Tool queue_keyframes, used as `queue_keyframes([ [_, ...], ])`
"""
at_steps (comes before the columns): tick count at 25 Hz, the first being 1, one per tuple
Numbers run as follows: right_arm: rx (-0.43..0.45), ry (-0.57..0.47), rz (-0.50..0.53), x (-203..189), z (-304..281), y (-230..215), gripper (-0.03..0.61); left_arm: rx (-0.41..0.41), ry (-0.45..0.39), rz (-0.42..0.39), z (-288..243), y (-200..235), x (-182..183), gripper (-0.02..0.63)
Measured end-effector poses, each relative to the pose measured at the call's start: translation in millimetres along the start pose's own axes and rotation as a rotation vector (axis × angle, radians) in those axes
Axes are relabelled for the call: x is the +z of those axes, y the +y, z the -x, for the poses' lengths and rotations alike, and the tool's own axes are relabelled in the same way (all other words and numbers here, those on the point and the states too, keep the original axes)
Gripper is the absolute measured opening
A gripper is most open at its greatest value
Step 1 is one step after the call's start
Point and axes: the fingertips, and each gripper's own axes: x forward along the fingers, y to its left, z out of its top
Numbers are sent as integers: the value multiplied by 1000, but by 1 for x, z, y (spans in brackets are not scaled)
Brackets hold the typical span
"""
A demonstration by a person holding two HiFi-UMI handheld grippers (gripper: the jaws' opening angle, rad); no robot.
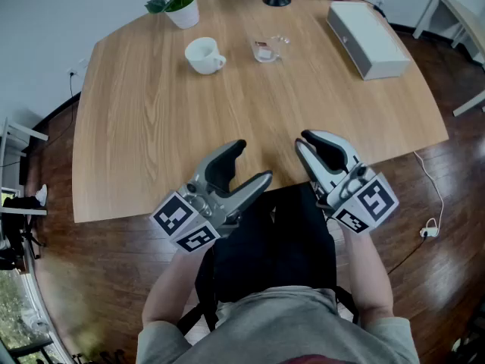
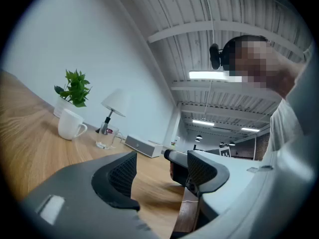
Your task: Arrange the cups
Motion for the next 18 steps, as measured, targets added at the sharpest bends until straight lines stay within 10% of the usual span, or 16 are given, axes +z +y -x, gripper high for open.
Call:
queue_keyframes([
  [18, 9, -15, -33, -1, -2, 2, 64, 27, 8, -10, 4, 4, 2, 302],
])
